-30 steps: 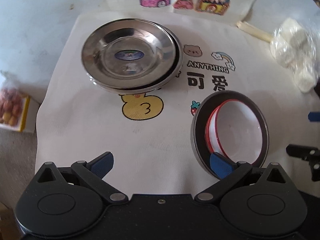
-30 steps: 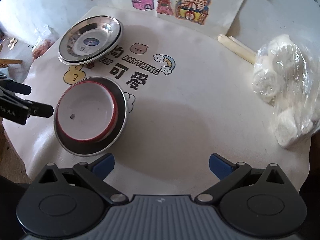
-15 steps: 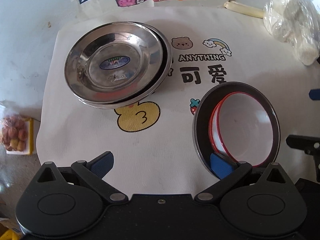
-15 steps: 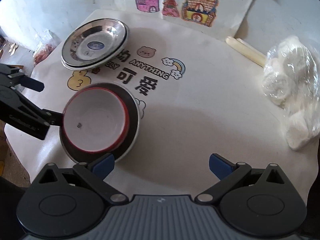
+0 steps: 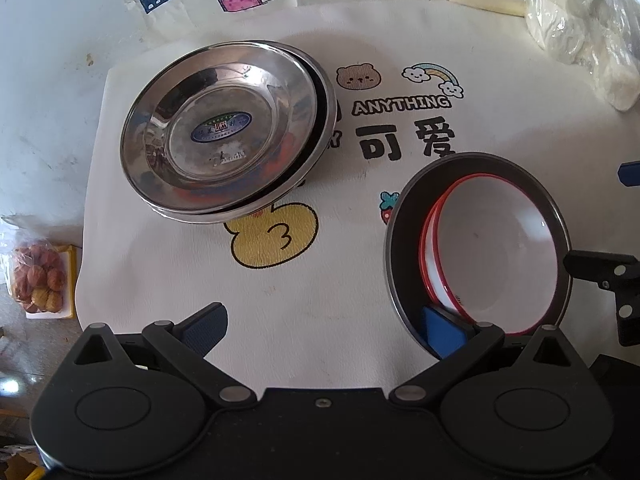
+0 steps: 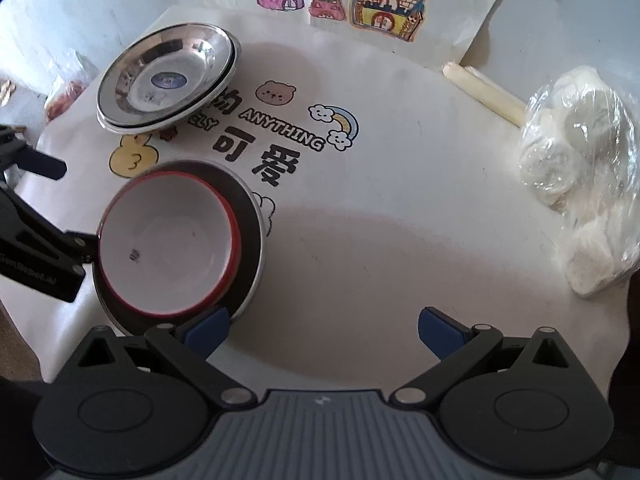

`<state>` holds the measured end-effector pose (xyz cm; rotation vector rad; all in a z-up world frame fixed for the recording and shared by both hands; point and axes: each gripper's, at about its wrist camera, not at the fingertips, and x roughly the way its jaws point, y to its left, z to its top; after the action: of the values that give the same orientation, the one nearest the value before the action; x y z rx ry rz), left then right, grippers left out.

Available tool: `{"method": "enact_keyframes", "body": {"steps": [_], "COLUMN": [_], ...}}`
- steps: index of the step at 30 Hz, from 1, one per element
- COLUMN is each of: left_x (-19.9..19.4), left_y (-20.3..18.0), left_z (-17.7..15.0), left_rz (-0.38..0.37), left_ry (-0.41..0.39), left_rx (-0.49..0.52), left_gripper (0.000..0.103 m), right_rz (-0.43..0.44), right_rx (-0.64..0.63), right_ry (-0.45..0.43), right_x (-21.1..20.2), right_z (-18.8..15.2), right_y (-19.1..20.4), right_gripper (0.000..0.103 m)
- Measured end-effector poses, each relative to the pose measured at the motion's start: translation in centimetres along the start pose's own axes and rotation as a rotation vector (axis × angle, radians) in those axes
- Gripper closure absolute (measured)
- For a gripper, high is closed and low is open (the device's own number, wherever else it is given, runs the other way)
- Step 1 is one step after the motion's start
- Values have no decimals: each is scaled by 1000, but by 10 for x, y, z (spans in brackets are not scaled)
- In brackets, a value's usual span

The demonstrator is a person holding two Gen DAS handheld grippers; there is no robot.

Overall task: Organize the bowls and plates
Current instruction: 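Move both open tools to the rim of the deep steel bowl, then close both tools on opposite sides of the steel bowl rim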

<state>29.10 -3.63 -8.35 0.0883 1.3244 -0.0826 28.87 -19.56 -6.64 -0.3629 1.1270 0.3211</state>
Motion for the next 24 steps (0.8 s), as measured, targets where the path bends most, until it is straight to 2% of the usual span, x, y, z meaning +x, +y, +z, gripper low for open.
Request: {"method": "enact_keyframes", "body": {"steps": [24], "left_x": [2], "left_y": [-9], "left_z": [2], "left_rz": [59], "left_ry": [-17], "left_rx": [26], "left_gripper": [1], "right_rz": [-2], "right_rx": [-3], "right_ry": [-19], "right_x": [16], "right_z": [0], "right_y": [4], "right_gripper": [1]}}
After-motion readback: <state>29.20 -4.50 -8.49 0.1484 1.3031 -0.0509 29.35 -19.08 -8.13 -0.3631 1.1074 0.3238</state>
